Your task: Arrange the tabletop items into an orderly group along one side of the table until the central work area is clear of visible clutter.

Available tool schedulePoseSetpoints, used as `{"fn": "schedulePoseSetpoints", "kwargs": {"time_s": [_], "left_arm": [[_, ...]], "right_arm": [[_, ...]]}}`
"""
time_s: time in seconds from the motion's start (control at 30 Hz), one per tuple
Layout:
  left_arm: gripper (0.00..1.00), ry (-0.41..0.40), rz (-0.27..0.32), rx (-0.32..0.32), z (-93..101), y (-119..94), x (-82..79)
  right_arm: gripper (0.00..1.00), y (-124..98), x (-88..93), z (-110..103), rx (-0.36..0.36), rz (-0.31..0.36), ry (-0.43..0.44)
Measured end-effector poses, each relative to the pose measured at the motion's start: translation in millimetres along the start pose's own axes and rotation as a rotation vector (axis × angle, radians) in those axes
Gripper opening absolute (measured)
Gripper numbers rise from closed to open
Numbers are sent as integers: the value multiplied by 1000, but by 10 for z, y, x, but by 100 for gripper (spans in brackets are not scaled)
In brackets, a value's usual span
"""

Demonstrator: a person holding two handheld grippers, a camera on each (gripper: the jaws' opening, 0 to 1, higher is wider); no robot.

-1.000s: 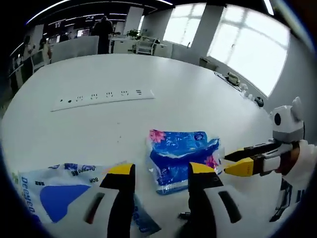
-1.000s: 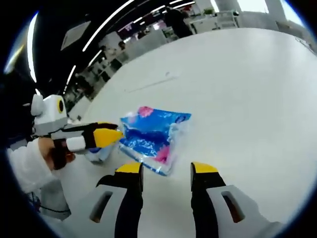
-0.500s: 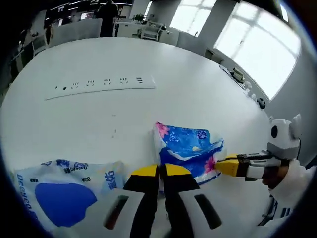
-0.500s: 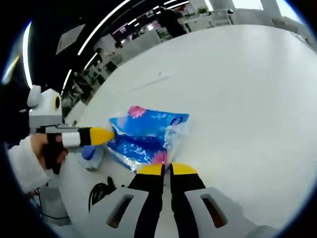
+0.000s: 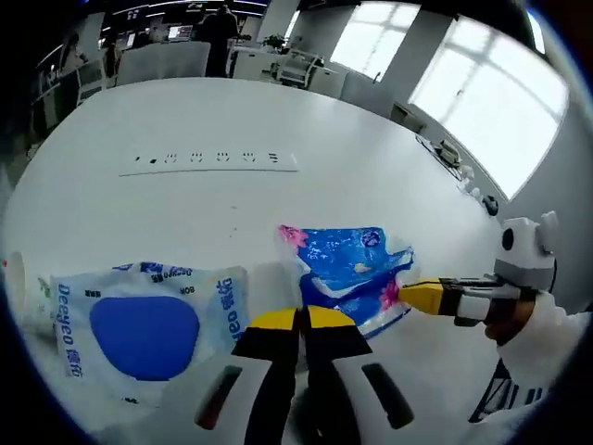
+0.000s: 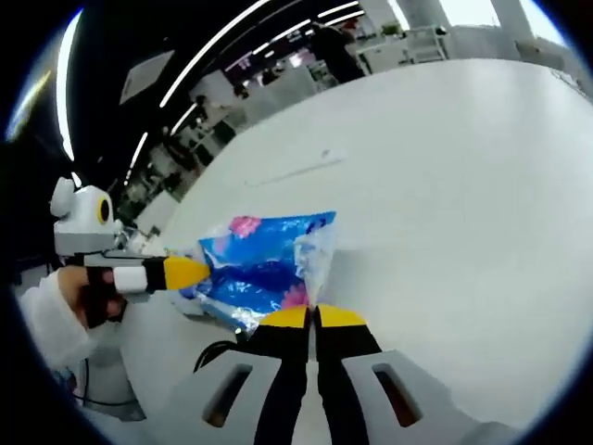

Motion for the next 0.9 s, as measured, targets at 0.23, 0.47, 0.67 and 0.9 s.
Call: {"fn": "schedulePoseSetpoints", "kwargs": {"time_s": [0.23,0.47,0.67,0.9], "left_arm": [[0,-13,-35,-36,-121,74,137],[1,-54,-36,-20,-161,171,109],[0,-35,-46,-29,-131,230,110],[2,-13,-66,-36,-87,207,196]], "right_arm": [[0,141,52,-22,3,-39,-65],[0,230,34,74,29,-42,-93],[0,282,107,97,28,-70,-112],[0,275,153,134,13,-94,-119]]}}
Point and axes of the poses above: the point that each gripper's makers call its tool centre point, and the gripper's own axes: y roughly forward along the fingers, z roughly to its right, x roughly out of its underside, the point moved 4 cm from there along -y, roughly backward along the fingers, and after that the axes turned 9 degrees about -y, right-handed, at the moved point
